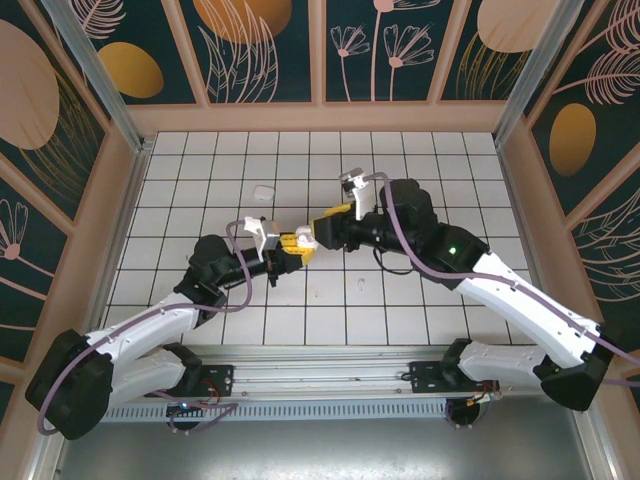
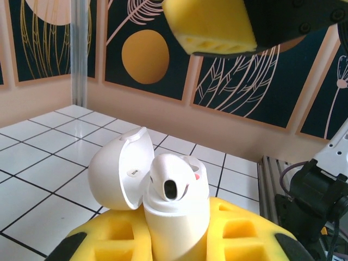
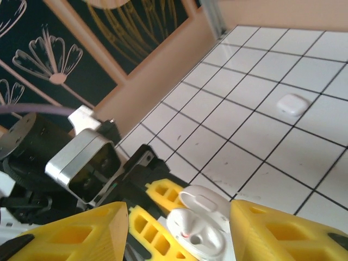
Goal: Insert the wireless bluetooth earbuds into the charging case
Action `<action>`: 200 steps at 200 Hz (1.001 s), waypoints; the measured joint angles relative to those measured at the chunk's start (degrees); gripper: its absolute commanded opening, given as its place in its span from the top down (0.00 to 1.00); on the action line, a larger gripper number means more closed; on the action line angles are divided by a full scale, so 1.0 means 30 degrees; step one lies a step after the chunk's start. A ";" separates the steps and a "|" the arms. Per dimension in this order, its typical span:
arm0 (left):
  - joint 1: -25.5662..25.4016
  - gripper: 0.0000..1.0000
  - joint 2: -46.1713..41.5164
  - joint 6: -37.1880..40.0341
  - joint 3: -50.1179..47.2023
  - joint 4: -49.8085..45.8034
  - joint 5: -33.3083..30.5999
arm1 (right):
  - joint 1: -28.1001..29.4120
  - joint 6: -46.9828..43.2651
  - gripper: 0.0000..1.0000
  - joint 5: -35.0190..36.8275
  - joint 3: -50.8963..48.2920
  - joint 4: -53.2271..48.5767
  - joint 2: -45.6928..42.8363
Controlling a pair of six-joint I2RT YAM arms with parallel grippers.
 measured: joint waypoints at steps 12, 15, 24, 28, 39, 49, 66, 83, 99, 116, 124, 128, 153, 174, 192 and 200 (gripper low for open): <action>0.0000 1.00 -0.0255 0.0109 -0.0313 0.0007 -0.0182 | -0.0036 0.0408 0.48 0.0882 -0.0481 0.0044 -0.0444; 0.0000 1.00 -0.0306 0.0131 -0.0401 0.0007 -0.0211 | -0.0066 0.0510 0.48 0.1071 -0.0619 0.0044 -0.0532; 0.0000 1.00 -0.0408 0.0204 -0.0634 0.0007 -0.0313 | -0.0182 0.0867 0.48 0.1566 -0.1078 0.0029 -0.0743; 0.0000 1.00 -0.0430 0.0248 -0.0721 0.0007 -0.0350 | -0.0240 0.1013 0.48 0.1770 -0.1260 -0.0015 -0.0801; 0.0000 1.00 -0.0430 0.0277 -0.0933 0.0000 -0.0495 | -0.0568 0.1515 0.48 0.2171 -0.1872 -0.0044 -0.0889; 0.0000 1.00 -0.0423 0.0364 -0.1078 -0.0007 -0.0561 | -0.1049 0.2047 0.48 0.2346 -0.2448 -0.0087 -0.0889; 0.0000 1.00 -0.0379 0.0466 -0.1180 -0.0007 -0.0641 | -0.2310 0.3009 0.50 0.2375 -0.3497 -0.0328 -0.0889; 0.0000 1.00 -0.0233 0.0554 -0.1180 0.0000 -0.0699 | -0.3774 0.4044 0.53 0.2390 -0.4765 -0.0379 -0.0896; 0.0000 1.00 -0.0066 0.0554 -0.1180 0.0000 -0.0714 | -0.4728 0.4918 0.56 0.2404 -0.6186 -0.0357 -0.1158; 0.0000 1.00 0.0080 0.0546 -0.1180 0.0000 -0.0780 | -0.5319 0.5676 0.60 0.2353 -0.7657 -0.0306 -0.1661; 0.0000 1.00 0.0124 0.0546 -0.1180 0.0000 -0.0787 | -0.5559 0.5989 0.63 0.2288 -0.8233 -0.0284 -0.1887; 0.0000 1.00 0.0138 0.0546 -0.1188 0.0000 -0.0794 | -0.5705 0.6025 0.65 0.2237 -0.8524 -0.0277 -0.1989; 0.0000 1.00 0.0153 0.0539 -0.1304 0.0007 -0.0940 | -0.6353 0.6819 0.73 0.1843 -1.0200 0.0248 -0.2222; 0.0000 1.00 0.0153 0.0539 -0.1508 0.0007 -0.1071 | -0.6390 0.7264 0.75 0.1195 -1.1723 0.0831 -0.2215; 0.0000 1.00 0.0153 0.0539 -0.1552 0.0007 -0.1137 | -0.6397 0.7424 0.75 0.0576 -1.2713 0.1384 -0.2091; 0.0000 1.00 0.0160 0.0539 -0.1552 0.0007 -0.1137 | -0.6397 0.7453 0.74 0.0255 -1.2947 0.1661 -0.1916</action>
